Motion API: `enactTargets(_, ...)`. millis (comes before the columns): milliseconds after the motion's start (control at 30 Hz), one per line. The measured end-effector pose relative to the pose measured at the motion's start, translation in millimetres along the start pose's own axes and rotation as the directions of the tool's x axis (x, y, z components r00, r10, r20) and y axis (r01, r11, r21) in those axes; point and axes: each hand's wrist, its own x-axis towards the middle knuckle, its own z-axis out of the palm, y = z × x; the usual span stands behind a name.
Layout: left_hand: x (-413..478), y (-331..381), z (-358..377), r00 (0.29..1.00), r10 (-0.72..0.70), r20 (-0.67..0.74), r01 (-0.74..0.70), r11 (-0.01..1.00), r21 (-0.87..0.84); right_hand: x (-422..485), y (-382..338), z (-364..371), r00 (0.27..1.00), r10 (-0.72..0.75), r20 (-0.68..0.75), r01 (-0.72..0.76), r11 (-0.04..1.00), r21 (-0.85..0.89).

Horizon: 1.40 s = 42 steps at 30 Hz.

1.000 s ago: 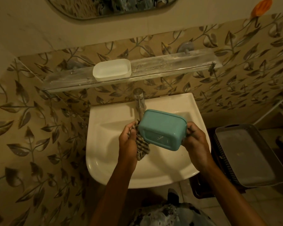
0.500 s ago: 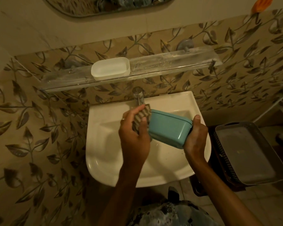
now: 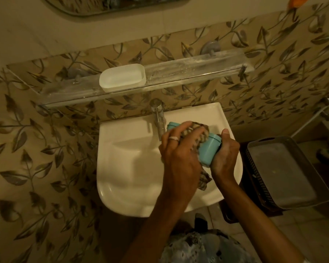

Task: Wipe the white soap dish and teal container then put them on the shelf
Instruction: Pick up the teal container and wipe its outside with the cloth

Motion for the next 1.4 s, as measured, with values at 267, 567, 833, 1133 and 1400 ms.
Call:
enactTargets(267,9.6,-6.9,-3.1,0.991,-0.128,-0.046,0.128,0.992,0.000,4.5,-1.3,9.3,1.000,0.023,-0.020,-0.024,0.999,-0.032)
enactTargets(567,15.3,-14.0,-9.8,0.996,-0.048,0.075,0.047,0.999,0.011,9.5,-3.7,18.2,0.998,0.061,0.017,-0.061,0.998,0.011)
enactTargets(833,13.7,-0.6,-7.1,0.992,-0.121,0.026,0.121,0.993,0.002,8.7,-3.9,24.3,1.000,-0.010,0.014,0.010,0.999,-0.050)
enactTargets(1133,19.3,-24.4,-22.1,0.993,-0.071,0.092,0.070,0.997,0.016,6.1,-5.0,20.3,0.999,0.039,0.034,-0.038,0.999,-0.021)
enactTargets(1400,-3.0,6.2,-2.3,0.996,-0.086,0.003,0.086,0.996,-0.007,-2.3,-10.5,24.4,0.997,-0.001,0.078,0.003,1.000,-0.019)
